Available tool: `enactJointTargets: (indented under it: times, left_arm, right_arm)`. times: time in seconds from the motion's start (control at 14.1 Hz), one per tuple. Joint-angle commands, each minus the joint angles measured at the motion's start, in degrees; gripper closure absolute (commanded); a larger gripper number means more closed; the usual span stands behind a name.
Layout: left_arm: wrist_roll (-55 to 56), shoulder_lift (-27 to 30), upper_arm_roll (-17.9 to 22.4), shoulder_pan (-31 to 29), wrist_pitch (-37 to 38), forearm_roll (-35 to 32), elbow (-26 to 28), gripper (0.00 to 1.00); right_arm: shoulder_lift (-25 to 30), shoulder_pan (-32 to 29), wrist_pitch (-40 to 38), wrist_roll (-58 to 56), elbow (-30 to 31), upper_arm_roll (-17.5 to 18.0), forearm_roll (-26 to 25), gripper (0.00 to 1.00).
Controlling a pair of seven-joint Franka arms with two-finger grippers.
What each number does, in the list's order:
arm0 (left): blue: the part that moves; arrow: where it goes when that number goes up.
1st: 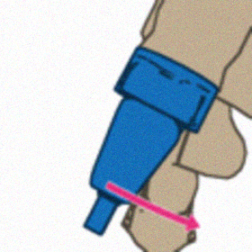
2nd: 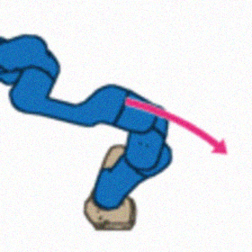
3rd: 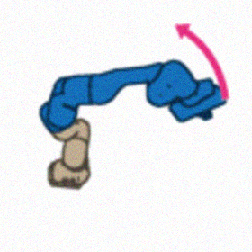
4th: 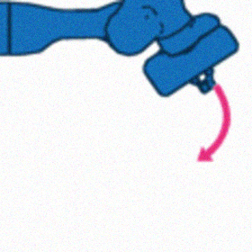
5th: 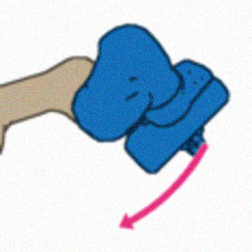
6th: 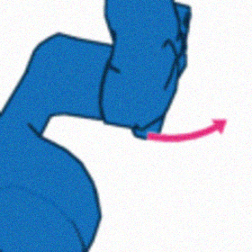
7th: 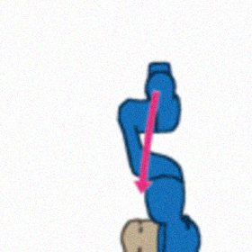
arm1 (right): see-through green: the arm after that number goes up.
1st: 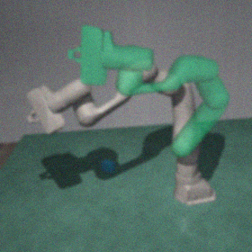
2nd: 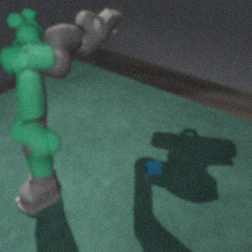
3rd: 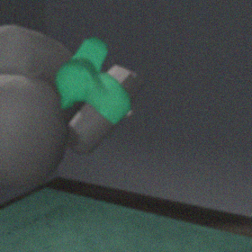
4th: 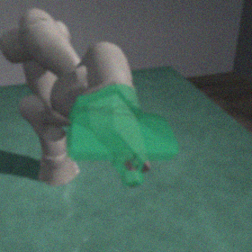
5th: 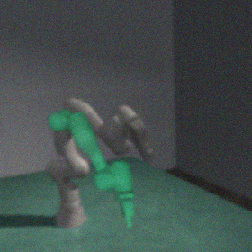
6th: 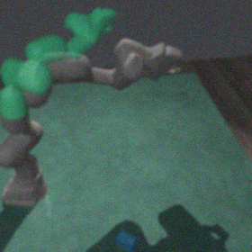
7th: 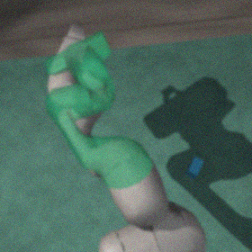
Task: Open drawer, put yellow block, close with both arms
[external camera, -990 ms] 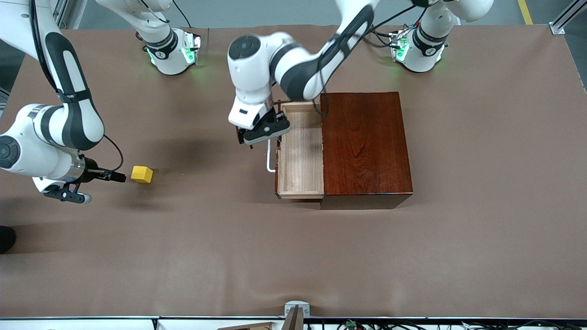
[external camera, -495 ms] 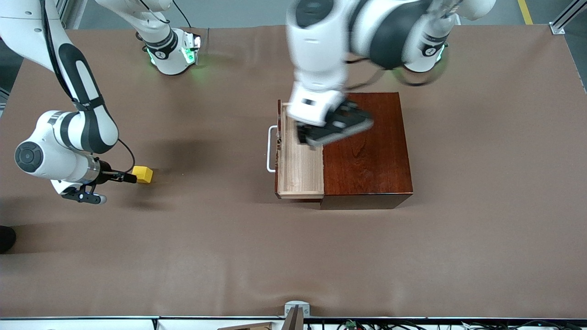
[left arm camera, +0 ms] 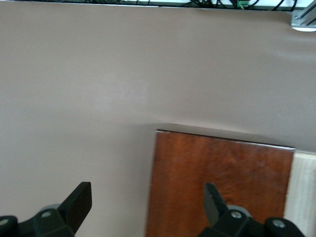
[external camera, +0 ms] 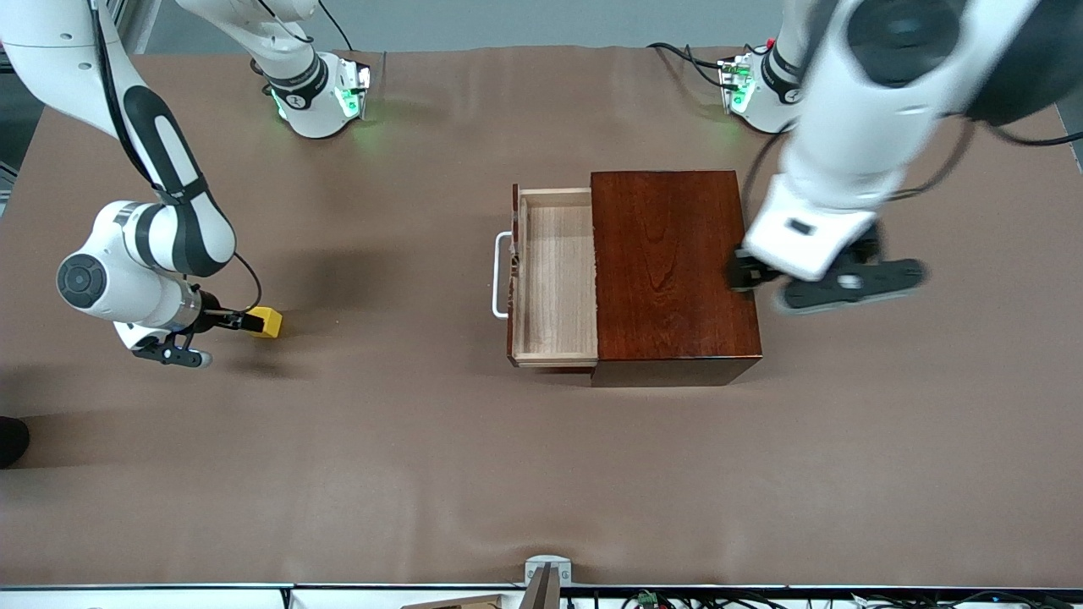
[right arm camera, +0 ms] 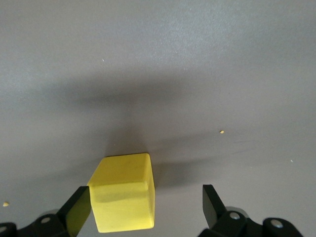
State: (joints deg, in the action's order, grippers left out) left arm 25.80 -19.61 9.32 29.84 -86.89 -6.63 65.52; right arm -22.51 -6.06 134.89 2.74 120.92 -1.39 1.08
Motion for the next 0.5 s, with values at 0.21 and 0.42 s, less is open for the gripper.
enactJointTargets:
  times: [0.21, 0.42]
  left_arm:
    - [-21.56, 9.39, -0.97, -13.83, 0.93, 4.78, 10.13, 0.00]
    - [-30.08, 13.62, -1.32, -21.05, -2.48, 9.18, 17.87, 0.00]
  right_arm:
    - [0.89, 0.17, 1.34, 0.77, 2.56, 0.43, 2.08, 0.00]
    - [0.71, 0.26, 1.78, 0.77, 2.65, 0.43, 2.17, 0.00]
